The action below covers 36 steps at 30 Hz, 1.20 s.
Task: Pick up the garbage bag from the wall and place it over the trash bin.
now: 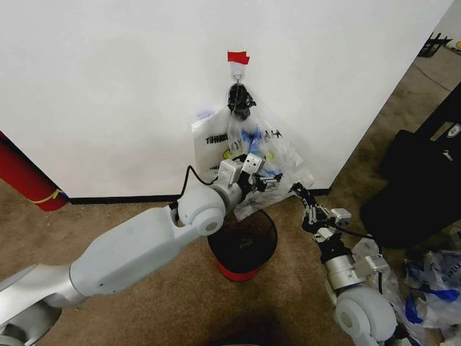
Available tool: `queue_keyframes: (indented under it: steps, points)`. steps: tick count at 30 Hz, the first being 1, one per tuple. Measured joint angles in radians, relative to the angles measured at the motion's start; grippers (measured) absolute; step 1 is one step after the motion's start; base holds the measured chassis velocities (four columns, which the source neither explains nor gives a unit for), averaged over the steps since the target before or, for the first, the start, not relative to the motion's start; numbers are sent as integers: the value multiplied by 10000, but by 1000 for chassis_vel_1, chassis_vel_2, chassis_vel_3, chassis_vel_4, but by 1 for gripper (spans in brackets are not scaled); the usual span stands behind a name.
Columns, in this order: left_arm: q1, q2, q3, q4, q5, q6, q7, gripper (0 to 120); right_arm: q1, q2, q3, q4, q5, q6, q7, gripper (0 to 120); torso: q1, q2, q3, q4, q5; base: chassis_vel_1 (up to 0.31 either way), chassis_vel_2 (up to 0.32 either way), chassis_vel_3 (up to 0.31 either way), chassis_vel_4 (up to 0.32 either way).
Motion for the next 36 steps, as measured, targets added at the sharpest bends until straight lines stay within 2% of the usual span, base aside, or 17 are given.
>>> queue_keyframes:
  steps: [11, 14, 21, 25, 27, 29, 35, 36]
  points:
    - [-56, 609, 126, -230, -226, 96, -137, 77, 174, -110, -33, -94, 100, -62, 72, 0, 0, 0, -1, 5, 0, 0, 0, 0, 0]
    - [-96, 482, 204, -177, -345, 178, -214, 77, 184, -166, -61, -99, 114, -65, 74, 0, -1, 0, -1, 5, -1, 0, 0, 0, 0]
    - [-403, -325, 404, 510, -1083, 689, -686, 77, 269, -269, -32, -100, 198, -84, 83, 0, -1, 1, 0, 2, 0, 0, 0, 0, 0]
    - [-760, -772, 490, 936, -1696, 1008, -1201, 66, 254, -261, -18, -104, 203, -82, 83, 0, -1, 2, 0, 0, 1, 0, 0, 0, 0]
    - [-907, -901, 550, 1142, -1726, 1100, -1301, 57, 263, -246, -15, -103, 212, -81, 82, 0, -1, 2, -1, 1, 2, 0, 0, 0, 0]
    - [-938, -963, 556, 1244, -1729, 1123, -1362, 54, 272, -240, -5, -99, 224, -81, 81, 0, -1, 1, -1, 2, 2, 0, 0, 0, 0]
    - [-877, -1247, 402, 1580, -1889, 1097, -1577, 30, 269, -209, 53, -86, 249, -79, 76, 0, -1, 1, 0, 3, 1, 0, 0, 0, 0]
    - [-877, -1247, 402, 1580, -1889, 1097, -1577, 30, 269, -209, 53, -86, 249, -79, 76, 0, -1, 1, 0, 3, 1, 0, 0, 0, 0]
